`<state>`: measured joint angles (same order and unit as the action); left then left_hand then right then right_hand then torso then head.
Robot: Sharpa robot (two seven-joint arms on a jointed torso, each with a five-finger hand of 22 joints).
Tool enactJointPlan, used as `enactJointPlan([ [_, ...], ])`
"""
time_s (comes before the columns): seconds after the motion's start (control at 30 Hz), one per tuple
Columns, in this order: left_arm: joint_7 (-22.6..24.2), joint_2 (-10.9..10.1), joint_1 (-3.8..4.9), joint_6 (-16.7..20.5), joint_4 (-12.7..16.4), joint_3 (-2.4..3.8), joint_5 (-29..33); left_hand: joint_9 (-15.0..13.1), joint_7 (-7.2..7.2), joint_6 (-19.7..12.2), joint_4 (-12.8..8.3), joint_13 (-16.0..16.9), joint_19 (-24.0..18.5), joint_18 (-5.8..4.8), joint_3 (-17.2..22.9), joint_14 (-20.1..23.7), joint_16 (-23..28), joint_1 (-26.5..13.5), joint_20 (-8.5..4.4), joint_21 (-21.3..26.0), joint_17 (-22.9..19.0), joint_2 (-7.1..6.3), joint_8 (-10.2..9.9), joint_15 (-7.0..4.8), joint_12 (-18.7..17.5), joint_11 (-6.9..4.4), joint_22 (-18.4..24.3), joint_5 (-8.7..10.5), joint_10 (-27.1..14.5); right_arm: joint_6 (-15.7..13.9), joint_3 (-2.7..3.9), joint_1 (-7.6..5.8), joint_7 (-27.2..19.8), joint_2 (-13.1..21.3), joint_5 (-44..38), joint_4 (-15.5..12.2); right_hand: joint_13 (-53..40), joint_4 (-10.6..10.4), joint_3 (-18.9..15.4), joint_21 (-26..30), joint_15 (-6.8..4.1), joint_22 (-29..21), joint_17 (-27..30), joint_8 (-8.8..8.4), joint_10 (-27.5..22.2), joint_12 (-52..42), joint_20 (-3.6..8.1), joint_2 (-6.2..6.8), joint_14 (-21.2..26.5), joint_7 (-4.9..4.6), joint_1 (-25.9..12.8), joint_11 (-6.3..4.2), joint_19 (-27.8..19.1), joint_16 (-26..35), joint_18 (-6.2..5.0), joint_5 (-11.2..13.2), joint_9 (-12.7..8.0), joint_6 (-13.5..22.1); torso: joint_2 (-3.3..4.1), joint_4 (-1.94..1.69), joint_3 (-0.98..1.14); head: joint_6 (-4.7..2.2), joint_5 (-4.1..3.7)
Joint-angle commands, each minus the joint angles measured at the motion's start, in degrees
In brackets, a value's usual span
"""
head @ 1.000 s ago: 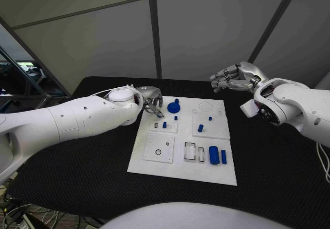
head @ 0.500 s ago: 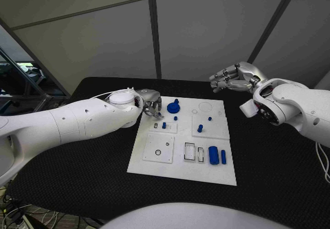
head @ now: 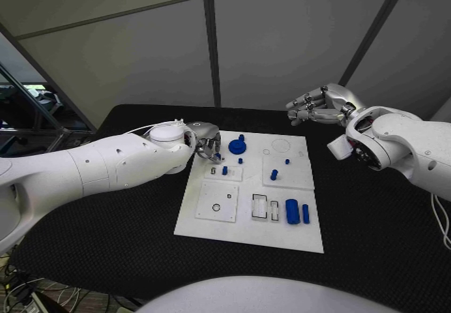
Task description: Assemble the parts on the task board
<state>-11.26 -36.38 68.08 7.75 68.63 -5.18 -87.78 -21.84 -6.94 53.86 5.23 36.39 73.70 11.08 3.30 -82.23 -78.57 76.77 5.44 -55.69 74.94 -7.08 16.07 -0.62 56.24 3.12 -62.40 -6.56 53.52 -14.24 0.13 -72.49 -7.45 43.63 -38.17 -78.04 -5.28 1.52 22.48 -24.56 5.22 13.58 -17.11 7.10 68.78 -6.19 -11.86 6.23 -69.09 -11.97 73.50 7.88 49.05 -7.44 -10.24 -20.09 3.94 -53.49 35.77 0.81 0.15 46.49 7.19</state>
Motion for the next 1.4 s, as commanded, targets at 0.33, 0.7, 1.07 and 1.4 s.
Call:
enactJointPlan([
  [0.33,0.25,0.71,-0.04,-0.09,-1.45,0.0,-0.22,0.23,0.79,1.51,0.18,-0.18,2.01,-4.49,-0.59,-1.73,-2.57,2.18,-0.38,-3.65,4.77,2.48,1.59,-0.55,0.78,-0.97,-3.33,-0.1,0.67,0.11,0.03,-0.1,-0.61,-0.03,-0.02,-0.03,0.09,-0.04,0.32,0.3,-0.32,-0.06,0.11,0.25,-0.1,-0.41,0.08,-0.6,-0.1,0.12,0.12,-0.36,0.41,-0.05,-0.19,-0.47,0.05,-0.25,0.01,0.06,0.03,0.04,-0.07],
  [0.7,1.14,1.28,-0.07,-0.43,-2.52,0.01,1.75,0.85,1.45,1.98,0.38,-0.63,2.66,-4.74,-0.4,-2.42,-3.59,3.15,-0.76,-5.18,5.75,4.13,1.55,-1.04,0.47,-1.56,-4.82,-0.14,1.15,0.13,0.03,-0.11,-0.6,-0.07,-0.02,-0.07,0.09,-0.04,0.32,0.3,-0.32,-0.06,0.11,0.25,-0.1,-0.41,0.08,-0.6,-0.1,0.12,0.12,-0.36,0.41,-0.05,-0.19,-0.47,0.05,-0.25,-0.03,0.04,0.02,0.22,-0.12],
  [1.07,1.31,0.88,-0.08,-0.27,-2.47,0.0,2.54,2.22,1.35,1.87,-0.28,-1.38,2.44,-4.76,0.67,-2.3,-3.57,5.48,-1.01,-5.26,5.61,5.61,0.71,-1.17,-0.51,-1.61,-5.34,-0.26,0.82,0.15,0.03,-0.11,-0.57,-0.01,-0.02,-0.09,0.09,-0.04,0.32,0.3,-0.32,-0.06,0.11,0.25,-0.1,-0.41,0.08,-0.6,-0.1,0.12,0.12,-0.36,0.41,-0.05,-0.19,-0.47,0.05,-0.25,-0.05,0.01,0.02,0.06,-0.04],
  [1.4,2.03,0.16,-0.08,1.48,-1.97,0.0,2.66,4.51,0.85,1.86,-0.28,-3.45,1.75,-4.63,4.03,-1.71,-2.92,7.02,-0.79,-4.49,4.75,7.38,-0.58,-0.83,-3.35,-1.19,-5.46,-0.38,0.32,0.12,0.03,-0.11,-0.55,0.13,-0.02,-0.13,0.13,-0.06,0.35,0.34,-0.33,-0.08,0.13,0.27,-0.11,-0.44,0.08,-0.61,-0.11,0.1,0.08,-0.35,0.43,-0.05,-0.18,-0.64,0.04,-0.24,-0.04,-0.01,0.02,-0.11,0.02],
])
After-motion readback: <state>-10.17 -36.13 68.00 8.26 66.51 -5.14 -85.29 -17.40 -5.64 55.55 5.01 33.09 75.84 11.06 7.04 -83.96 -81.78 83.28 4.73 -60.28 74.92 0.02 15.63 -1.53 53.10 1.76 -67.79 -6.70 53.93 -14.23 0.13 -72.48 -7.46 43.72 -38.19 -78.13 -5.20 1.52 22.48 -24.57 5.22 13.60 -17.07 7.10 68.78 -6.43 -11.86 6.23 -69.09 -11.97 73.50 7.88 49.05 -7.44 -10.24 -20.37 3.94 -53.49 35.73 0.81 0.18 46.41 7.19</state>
